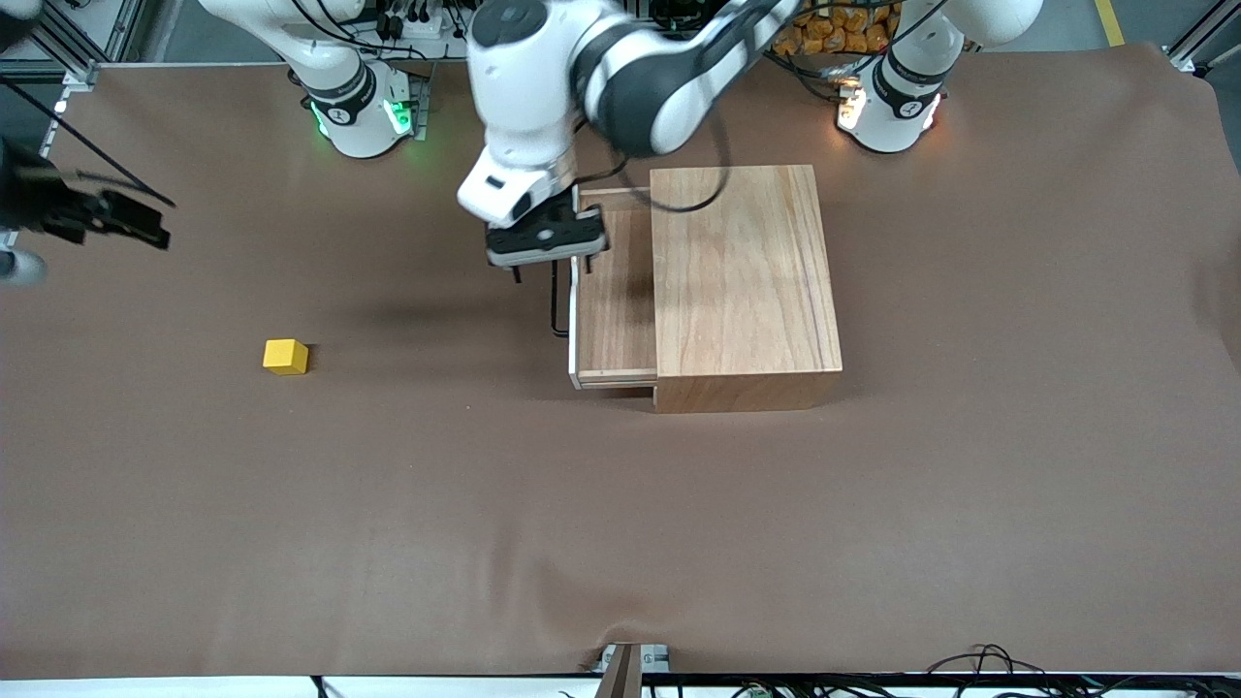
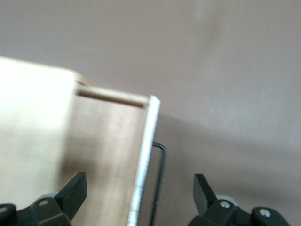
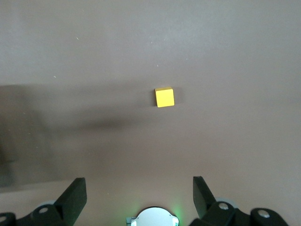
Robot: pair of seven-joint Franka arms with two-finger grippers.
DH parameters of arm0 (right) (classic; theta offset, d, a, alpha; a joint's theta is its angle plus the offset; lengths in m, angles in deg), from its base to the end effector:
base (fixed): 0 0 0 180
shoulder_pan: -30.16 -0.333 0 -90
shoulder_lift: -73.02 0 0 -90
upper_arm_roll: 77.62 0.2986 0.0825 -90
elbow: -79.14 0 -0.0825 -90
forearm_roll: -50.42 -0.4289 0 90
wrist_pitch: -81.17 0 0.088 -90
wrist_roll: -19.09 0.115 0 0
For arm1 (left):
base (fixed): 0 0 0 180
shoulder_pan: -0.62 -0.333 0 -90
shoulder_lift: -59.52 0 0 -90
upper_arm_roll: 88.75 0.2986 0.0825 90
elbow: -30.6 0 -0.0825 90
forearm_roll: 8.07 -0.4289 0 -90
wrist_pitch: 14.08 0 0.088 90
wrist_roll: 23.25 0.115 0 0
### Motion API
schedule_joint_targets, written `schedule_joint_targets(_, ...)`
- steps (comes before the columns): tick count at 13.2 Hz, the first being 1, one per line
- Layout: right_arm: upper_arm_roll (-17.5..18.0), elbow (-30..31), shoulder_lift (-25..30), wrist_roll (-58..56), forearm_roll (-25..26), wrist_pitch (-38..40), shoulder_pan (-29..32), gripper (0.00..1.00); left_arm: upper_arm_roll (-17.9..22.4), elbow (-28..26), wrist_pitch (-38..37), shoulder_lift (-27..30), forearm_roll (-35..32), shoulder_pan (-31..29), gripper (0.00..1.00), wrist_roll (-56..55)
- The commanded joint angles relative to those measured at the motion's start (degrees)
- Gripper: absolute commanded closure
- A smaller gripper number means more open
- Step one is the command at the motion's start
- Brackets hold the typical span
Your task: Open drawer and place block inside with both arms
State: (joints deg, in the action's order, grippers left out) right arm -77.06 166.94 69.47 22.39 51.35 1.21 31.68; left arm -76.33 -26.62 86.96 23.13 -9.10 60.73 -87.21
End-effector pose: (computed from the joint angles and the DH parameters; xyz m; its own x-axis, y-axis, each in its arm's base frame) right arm 0.5950 -0.0122 0.5682 0.9776 -0.0767 -0.1962 -0.0728 -0.9970 0.0270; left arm 0.4854 -0.6073 0.4849 0.9539 0.2308 0.1916 0.2232 -0.9729 0.0609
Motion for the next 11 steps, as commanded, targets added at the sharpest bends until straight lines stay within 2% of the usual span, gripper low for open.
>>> schedule_joint_targets(1, 0.1, 2.5, -2.9, -1.0, 1.2, -0.2, 1.1, 0.00, -0.3, -2.8, -6.4, 7.8, 0.0, -5.4, 0.00, 0.9)
schedule_joint_targets(4, 0.1, 9.6, -5.9, -6.0, 1.0, -7.8, 2.8, 0.00, -0.3, -2.9, -12.7, 12.4, -0.1, -10.8, 0.00, 6.8)
schedule_joint_targets(8, 0.1, 23.5, -8.6, -10.1, 0.6, -24.9, 4.0, 0.00, -0.4, -3.0, -19.5, 16.9, -1.1, -18.7, 0.00, 18.3)
schedule_joint_targets(11, 0.1, 27.6, -14.3, -15.6, 0.6, -36.5, 6.0, 0.00, -0.6, -3.2, -22.6, 19.0, -1.1, -25.6, 0.00, 28.1)
